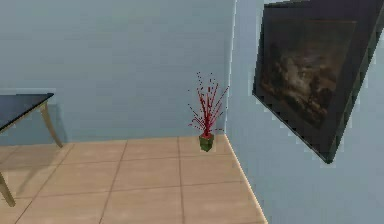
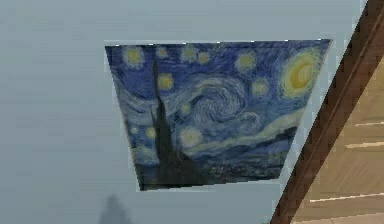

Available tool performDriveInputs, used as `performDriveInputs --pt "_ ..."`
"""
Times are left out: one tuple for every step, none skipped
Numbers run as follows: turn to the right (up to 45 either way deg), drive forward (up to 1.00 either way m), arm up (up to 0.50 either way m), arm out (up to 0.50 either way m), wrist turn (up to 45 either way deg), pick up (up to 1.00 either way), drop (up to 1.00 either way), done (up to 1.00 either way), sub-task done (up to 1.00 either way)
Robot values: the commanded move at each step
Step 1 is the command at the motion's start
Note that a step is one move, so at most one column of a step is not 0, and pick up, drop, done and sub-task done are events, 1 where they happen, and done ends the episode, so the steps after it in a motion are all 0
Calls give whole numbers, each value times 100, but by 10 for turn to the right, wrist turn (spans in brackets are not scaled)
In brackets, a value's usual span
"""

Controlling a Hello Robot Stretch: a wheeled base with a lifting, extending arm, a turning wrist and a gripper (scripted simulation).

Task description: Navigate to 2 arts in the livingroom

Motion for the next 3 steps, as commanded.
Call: performDriveInputs --pt "0 30 0 0 0 0 0 0 0" --pt "300 0 0 0 0 0 0 0 0" --pt "0 0 0 0 0 0 0 100 0"
